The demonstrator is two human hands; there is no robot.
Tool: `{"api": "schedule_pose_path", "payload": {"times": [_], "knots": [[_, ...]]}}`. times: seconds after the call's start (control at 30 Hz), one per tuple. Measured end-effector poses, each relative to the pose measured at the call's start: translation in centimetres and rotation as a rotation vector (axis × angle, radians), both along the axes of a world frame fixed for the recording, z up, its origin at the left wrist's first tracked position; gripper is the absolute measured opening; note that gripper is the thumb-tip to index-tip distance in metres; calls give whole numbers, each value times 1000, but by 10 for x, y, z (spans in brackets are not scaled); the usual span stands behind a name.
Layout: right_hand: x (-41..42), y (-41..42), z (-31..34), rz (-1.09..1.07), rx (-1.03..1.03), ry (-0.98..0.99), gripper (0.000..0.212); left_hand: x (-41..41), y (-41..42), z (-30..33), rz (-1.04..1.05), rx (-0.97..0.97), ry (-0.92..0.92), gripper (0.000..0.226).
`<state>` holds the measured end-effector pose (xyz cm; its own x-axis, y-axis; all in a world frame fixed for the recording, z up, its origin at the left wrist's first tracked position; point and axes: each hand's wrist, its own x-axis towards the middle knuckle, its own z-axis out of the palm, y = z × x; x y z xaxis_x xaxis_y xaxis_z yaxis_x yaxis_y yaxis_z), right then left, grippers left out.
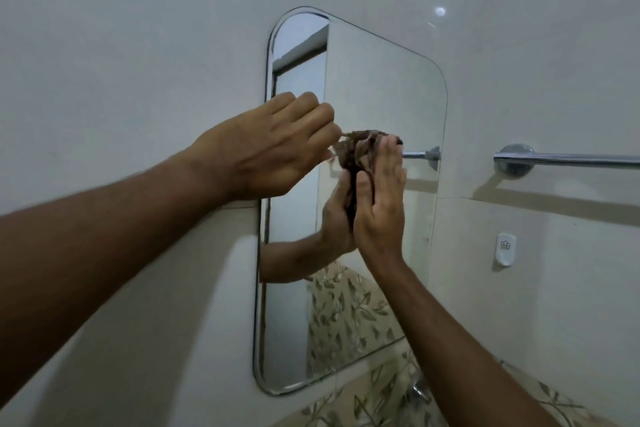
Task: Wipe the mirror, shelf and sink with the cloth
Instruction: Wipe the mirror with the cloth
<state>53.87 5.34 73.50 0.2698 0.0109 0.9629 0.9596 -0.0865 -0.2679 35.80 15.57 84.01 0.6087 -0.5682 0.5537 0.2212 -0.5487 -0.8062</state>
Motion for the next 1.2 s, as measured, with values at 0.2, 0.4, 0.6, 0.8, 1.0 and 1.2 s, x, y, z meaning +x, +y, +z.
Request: {"api": "schedule_pose_path", "payload": {"times": [0.2,0.4,0.6,0.8,1.0,1.2], "knots": [[-43,18,-9,-24,-58,-74,57,-4,-3,1,18,-45,-111,15],[-68,22,-51,3,-244,-235,55,-4,0,-6,-50,-76,-162,16],[-84,24,-47,26,-193,-101,56,-12,2,-32,-116,-225,-187,20],[-100,23,-93,-39,-338,-210,60,-24,3,-51,-125,-252,-128,20],[-93,19,-111,-50,-406,-275,57,-26,5,-67,-156,-336,-172,25],[-105,26,-67,120,-195,-106,64,-41,-11,-75,-191,-382,-133,33]]}}
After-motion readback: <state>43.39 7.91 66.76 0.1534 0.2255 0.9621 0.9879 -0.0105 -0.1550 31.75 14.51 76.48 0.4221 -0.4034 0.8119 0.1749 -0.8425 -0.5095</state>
